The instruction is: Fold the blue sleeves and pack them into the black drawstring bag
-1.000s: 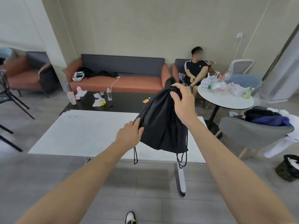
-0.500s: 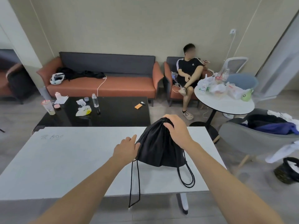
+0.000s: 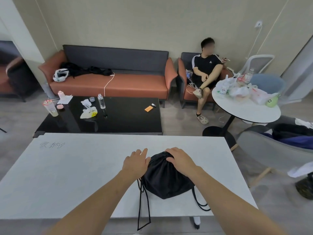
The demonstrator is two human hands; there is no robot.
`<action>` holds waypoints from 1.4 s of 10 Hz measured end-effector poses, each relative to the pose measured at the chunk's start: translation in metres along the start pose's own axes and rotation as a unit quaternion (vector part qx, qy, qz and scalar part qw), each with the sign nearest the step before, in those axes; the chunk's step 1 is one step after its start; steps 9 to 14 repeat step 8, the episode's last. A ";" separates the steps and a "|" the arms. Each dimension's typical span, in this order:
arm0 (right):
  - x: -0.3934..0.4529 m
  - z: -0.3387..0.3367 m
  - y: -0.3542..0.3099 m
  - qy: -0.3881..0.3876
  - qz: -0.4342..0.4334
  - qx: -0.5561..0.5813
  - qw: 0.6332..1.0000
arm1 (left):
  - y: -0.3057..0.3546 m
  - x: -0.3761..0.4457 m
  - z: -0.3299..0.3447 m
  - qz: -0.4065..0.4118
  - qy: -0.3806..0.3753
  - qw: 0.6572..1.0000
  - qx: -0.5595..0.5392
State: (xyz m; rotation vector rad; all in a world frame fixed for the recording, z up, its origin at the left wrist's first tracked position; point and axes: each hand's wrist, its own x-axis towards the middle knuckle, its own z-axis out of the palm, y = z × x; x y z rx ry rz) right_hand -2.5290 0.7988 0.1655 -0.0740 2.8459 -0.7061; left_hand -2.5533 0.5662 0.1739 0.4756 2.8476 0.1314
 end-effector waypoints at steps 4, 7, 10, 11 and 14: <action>-0.006 -0.012 0.008 -0.013 -0.015 -0.017 1.000 | 0.016 -0.003 -0.003 -0.023 0.016 1.000 -0.007; -0.025 -0.037 0.004 0.000 -0.041 -0.045 0.998 | 0.035 -0.027 -0.024 -0.044 0.041 0.998 0.018; -0.033 -0.045 -0.001 0.012 -0.057 -0.048 0.997 | 0.039 -0.042 -0.031 -0.058 0.058 0.996 0.024; -0.033 -0.045 -0.001 0.012 -0.057 -0.048 0.997 | 0.039 -0.042 -0.031 -0.058 0.058 0.996 0.024; -0.033 -0.045 -0.001 0.012 -0.057 -0.048 0.997 | 0.039 -0.042 -0.031 -0.058 0.058 0.996 0.024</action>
